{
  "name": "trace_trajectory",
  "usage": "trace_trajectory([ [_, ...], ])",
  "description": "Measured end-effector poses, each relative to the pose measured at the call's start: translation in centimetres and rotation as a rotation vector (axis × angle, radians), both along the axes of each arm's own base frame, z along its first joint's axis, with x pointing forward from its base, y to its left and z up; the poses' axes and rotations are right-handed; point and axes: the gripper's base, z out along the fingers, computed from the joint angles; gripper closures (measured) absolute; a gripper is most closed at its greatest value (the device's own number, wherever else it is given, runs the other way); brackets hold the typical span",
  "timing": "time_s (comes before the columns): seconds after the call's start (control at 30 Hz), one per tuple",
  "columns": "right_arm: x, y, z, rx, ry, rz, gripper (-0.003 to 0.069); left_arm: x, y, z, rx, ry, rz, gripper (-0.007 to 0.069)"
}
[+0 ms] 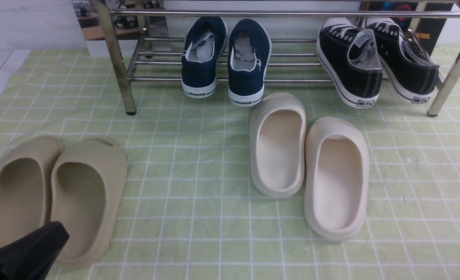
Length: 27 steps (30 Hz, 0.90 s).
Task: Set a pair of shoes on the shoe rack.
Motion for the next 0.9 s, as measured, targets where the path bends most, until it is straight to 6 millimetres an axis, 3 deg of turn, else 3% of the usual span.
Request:
trace_trajectory([
  [0.3,0.0,0.0,0.0,0.0,0.0,0.0,0.042,0.0,-0.1,-1.4,0.049,0.068,-0.008,0.0638],
  [0.57,0.0,0.0,0.0,0.0,0.0,0.0,0.042,-0.9,1.5,-5.1,0.12,-0.005,0.168,0.0638],
  [0.9,0.0,0.0,0.0,0.0,0.0,0.0,0.042,-1.3,2.3,-7.0,0.262,0.155,0.254,0.0638],
])
